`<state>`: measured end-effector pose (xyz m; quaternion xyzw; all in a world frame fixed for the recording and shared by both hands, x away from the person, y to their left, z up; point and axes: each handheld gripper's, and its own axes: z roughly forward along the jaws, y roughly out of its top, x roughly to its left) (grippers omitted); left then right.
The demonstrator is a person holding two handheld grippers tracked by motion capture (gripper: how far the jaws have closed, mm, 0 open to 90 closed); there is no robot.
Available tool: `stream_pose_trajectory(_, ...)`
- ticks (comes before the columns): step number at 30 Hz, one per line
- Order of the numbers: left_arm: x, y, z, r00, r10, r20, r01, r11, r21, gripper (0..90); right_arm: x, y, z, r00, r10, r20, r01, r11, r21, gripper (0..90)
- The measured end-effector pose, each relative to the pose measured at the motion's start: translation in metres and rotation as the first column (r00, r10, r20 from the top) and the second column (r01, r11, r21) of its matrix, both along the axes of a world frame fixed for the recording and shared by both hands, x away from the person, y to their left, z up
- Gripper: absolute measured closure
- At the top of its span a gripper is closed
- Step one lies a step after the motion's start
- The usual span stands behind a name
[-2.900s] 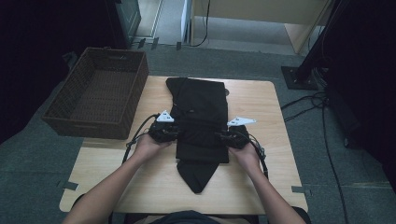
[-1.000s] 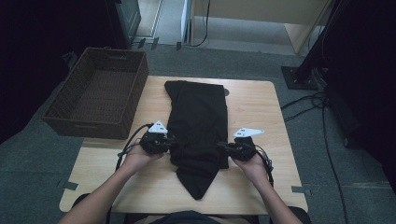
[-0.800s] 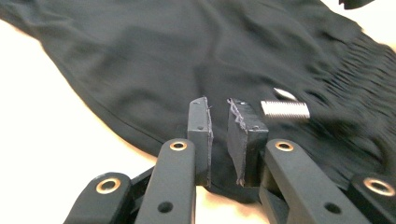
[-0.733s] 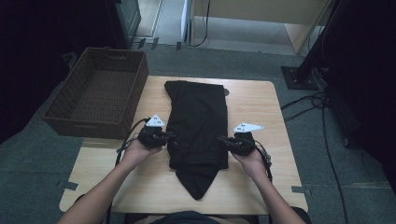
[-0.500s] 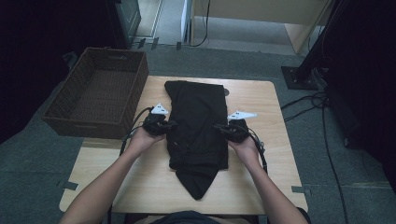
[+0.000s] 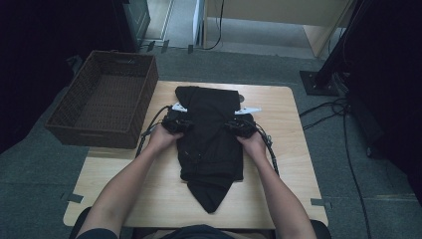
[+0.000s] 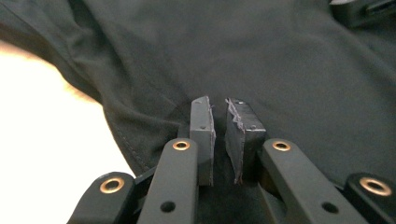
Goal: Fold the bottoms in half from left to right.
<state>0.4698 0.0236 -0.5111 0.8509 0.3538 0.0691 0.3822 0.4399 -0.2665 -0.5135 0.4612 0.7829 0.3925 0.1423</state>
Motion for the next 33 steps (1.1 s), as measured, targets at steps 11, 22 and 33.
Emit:
stream_pose_trajectory(11,-0.040,-0.001,-0.001,0.9997,-0.019,0.018,0.019,0.9998,0.006,81.4,-0.039,-0.003,-0.001,0.9998,0.015,0.015,-0.015,1.000,-0.019,76.3)
stream_pose_trajectory(22,-0.097,0.002,0.000,0.9973,-0.073,-0.003,0.073,0.9973,0.003,79.7,-0.097,-0.008,-0.001,0.9973,0.073,-0.003,-0.073,0.997,-0.005,76.4)
stream_pose_trajectory(33,-0.061,0.004,0.024,0.9978,-0.060,0.028,0.060,0.9978,-0.029,72.6,-0.091,-0.015,0.013,0.9979,0.065,-0.006,-0.065,0.996,0.059,75.3)
